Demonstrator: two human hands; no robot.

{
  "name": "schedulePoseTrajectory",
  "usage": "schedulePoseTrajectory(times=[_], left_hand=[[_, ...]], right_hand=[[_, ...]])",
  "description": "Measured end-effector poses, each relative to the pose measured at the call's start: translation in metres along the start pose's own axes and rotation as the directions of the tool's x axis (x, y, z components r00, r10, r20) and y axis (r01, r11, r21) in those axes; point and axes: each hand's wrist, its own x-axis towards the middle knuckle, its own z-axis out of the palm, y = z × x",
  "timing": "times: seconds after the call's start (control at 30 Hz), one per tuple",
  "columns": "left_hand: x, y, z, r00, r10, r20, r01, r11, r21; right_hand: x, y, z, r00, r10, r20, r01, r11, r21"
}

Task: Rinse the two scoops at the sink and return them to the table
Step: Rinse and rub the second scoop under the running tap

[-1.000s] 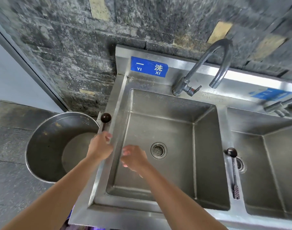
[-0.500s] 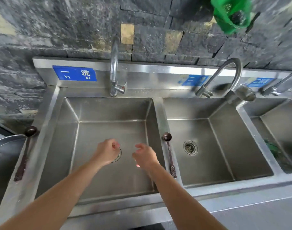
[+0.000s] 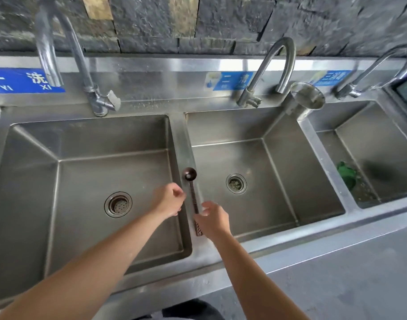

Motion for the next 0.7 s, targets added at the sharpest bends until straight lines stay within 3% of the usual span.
schedulePoseTrajectory(times=[0.27, 0.57, 0.7], left_hand=[[0.035, -0.006, 0.040, 0.993, -0.107, -0.041, 0.104, 0.991, -0.081], [0.036, 0.009, 0.034, 0.984, -0.175, 0.012, 0.175, 0.971, -0.163], [0.029, 0.019, 0.005, 0.985, -0.164, 0.042, 0.170, 0.963, -0.210]], right_hand=[[0.019, 0.021, 0.023, 0.998, -0.039, -0.049, 0.033, 0.992, -0.124], [0.029, 0.016, 0.022, 1.000, -0.011, 0.029, 0.015, 0.986, -0.163], [0.032, -0.009, 0.028, 0.992, -0.057, 0.116, 0.075, 0.985, -0.155]])
